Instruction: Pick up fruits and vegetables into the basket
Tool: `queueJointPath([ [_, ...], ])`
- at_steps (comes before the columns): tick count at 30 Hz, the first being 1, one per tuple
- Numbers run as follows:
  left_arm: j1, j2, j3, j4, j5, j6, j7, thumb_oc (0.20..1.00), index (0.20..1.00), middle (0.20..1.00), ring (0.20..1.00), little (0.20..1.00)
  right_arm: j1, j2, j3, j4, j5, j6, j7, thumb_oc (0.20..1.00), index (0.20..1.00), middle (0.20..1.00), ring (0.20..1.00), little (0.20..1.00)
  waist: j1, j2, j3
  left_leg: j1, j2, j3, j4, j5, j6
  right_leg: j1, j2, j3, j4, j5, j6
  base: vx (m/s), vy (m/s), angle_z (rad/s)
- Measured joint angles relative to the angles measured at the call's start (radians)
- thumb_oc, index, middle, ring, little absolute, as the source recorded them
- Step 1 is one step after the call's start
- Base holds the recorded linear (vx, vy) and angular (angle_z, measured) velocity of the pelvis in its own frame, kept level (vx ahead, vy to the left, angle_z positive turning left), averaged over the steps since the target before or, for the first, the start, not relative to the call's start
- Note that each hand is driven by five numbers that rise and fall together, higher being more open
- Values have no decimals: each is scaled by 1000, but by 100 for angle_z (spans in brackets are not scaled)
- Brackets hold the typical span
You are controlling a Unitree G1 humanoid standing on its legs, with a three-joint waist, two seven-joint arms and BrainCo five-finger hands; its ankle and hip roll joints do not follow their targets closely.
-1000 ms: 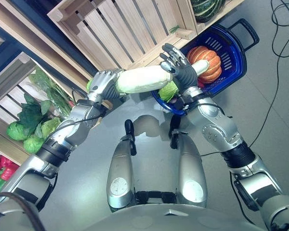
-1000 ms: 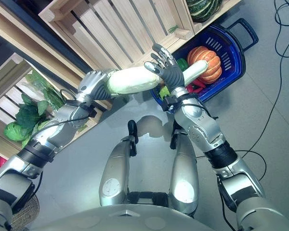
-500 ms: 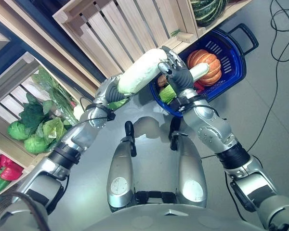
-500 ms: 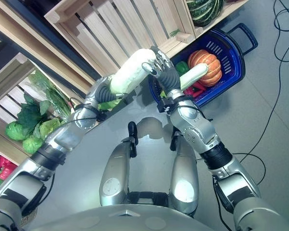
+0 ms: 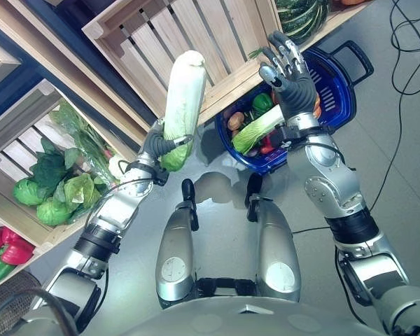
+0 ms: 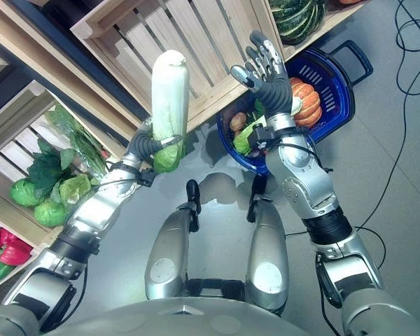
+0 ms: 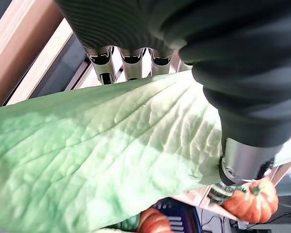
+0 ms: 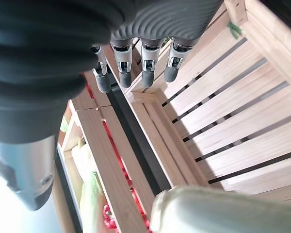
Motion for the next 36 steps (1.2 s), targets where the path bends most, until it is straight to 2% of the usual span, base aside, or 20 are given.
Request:
queueJointPath([
  [11,-57,0,-1,-28,183,3,68,200,200,200,200,200,-1,2,46,2,0,53,16,1000,1000,1000,1000,1000,1,0,0,3,0,-4,2,0,0,8,-1,-5,0,0,0,0,0,0],
  [15,-88,4,-10,-28,280,22,74,200,200,200,200,200,-1,3,56,10,5,68,32,1000,1000,1000,1000,1000,2,-1,0,3,0,-5,2,0,0,9,-1,-6,0,1,0,0,0,0],
  [23,-112,20,-22,-28,337,32,73,200,200,200,200,200,-6,4,127,37,130,130,71,1000,1000,1000,1000,1000,5,-5,0,17,1,-15,2,0,0,32,-1,-15,-4,0,1,3,-17,3],
  [28,-130,29,-44,-28,362,34,47,200,200,200,200,200,-8,36,134,51,210,140,128,1000,1000,1000,1000,1000,24,-26,1,18,1,-22,3,0,0,38,-2,-21,-5,-5,7,7,-27,3],
  [36,-132,64,-59,-27,362,47,36,200,200,200,200,200,-10,55,140,105,383,121,188,1000,1000,1000,1000,1000,54,-28,1,15,0,-34,1,3,-1,48,-3,-32,-12,-2,3,12,-26,4],
])
